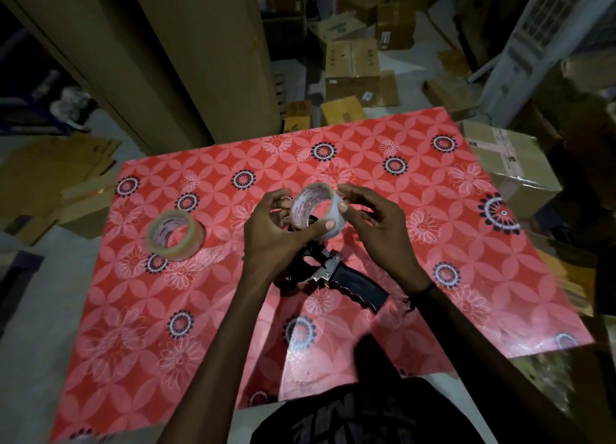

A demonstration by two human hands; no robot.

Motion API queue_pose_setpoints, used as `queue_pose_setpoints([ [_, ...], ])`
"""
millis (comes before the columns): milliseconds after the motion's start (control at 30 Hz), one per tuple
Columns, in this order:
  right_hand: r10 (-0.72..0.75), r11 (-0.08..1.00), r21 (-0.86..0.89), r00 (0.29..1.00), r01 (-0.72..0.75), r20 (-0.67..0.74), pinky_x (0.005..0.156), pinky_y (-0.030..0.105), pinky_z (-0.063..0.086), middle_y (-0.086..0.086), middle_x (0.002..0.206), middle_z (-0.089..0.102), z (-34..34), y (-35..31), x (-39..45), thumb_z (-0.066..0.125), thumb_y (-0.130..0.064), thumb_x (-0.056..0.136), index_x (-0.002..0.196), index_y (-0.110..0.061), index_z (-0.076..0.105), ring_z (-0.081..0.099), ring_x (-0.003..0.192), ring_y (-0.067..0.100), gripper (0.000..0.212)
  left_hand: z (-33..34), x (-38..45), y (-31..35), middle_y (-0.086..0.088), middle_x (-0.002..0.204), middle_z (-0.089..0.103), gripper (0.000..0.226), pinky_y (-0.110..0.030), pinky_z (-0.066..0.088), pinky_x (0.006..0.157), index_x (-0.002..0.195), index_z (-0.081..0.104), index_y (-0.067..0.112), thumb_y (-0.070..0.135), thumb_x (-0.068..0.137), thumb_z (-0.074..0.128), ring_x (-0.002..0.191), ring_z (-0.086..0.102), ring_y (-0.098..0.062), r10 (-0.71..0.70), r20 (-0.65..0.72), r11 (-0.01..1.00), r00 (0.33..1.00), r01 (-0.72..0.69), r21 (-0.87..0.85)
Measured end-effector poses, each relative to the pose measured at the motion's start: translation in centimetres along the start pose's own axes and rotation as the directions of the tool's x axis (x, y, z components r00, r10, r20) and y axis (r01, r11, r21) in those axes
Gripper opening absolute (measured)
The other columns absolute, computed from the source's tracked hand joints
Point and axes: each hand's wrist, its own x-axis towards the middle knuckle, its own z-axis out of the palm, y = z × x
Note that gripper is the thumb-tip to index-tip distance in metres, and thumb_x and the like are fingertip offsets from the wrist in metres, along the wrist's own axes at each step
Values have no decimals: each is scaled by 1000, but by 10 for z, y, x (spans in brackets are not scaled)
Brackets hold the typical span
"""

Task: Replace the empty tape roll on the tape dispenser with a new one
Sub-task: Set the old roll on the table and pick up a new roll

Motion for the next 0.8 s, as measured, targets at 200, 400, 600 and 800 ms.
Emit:
queue_pose_setpoints([
  [200,36,998,-59,999,-36,-9,110,37,58,-6,136,76,-18,11,4,62,-22,111,138,-16,74,69,130,9,31,9,-6,8,0,131,68,69,-34,57,106,136,60,17,14,76,93,123,68,-12,77,71,989,995,-67,-130],
  [400,223,962,137,968,-238,115,107,37,60,-2,132,78,-33,16,6,52,-19,114,136,-22,74,73,125,18,31,29,-13,21,1,130,69,62,-25,54,107,135,62,11,4,80,89,125,65,-8,220,-3,976,976,-219,11],
  [600,406,830,327,891,-452,202,84,17,62,5,119,82,-39,11,8,51,-28,113,127,-18,77,80,101,12,31,49,-24,30,5,120,72,51,-14,53,95,126,69,13,20,81,92,111,68,-4,423,-93,887,901,-390,248],
  [800,283,941,143,945,-307,164,91,25,63,-9,133,76,-50,7,8,70,-27,104,140,-25,70,74,120,13,37,48,-33,21,18,113,73,43,-11,53,87,123,69,19,19,84,89,102,69,5,278,-202,952,939,-242,187],
])
